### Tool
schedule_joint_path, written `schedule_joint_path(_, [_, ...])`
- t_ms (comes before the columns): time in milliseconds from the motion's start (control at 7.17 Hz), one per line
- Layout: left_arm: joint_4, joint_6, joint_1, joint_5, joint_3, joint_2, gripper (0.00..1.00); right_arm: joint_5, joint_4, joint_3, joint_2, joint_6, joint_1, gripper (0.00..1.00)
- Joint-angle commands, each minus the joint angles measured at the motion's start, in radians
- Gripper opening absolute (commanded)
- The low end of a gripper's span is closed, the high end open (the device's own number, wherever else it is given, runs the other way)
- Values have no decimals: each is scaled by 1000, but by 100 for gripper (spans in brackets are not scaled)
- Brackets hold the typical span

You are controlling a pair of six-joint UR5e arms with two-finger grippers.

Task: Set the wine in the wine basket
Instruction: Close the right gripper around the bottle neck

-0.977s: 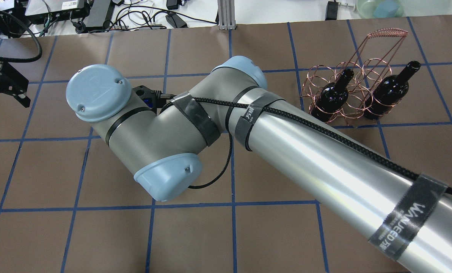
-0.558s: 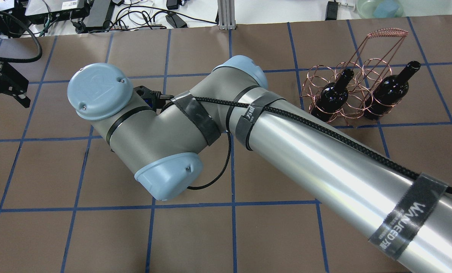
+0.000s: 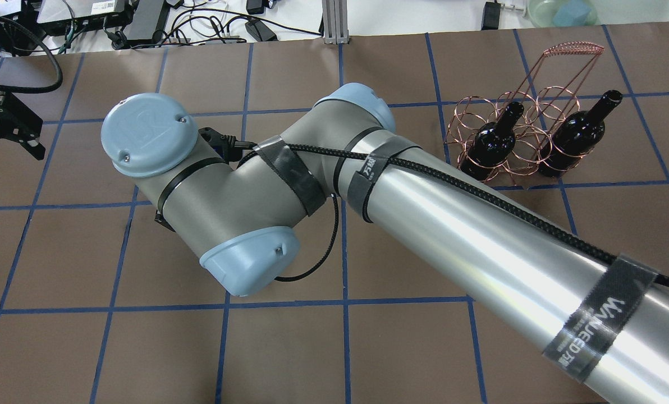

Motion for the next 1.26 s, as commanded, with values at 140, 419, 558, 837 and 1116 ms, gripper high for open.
schedule_joint_path(140, [0, 0, 0, 0, 0, -2, 100, 5, 6, 18, -1, 3, 2, 93])
schedule_joint_path(419, [0, 0, 0, 0, 0, -2, 100, 8, 3, 23, 1, 0, 2, 68])
schedule_joint_path(558, [0, 0, 0, 0, 0, -2, 100, 8, 2, 23, 1, -1, 2, 59])
schedule_joint_path(837, [-15, 0, -2, -3, 0, -2, 100, 8, 0, 18, -1, -9, 2, 51])
schedule_joint_path(1116, [-15, 0, -3, -6, 0, -2, 100, 37, -3, 17, -1, -5, 0, 46])
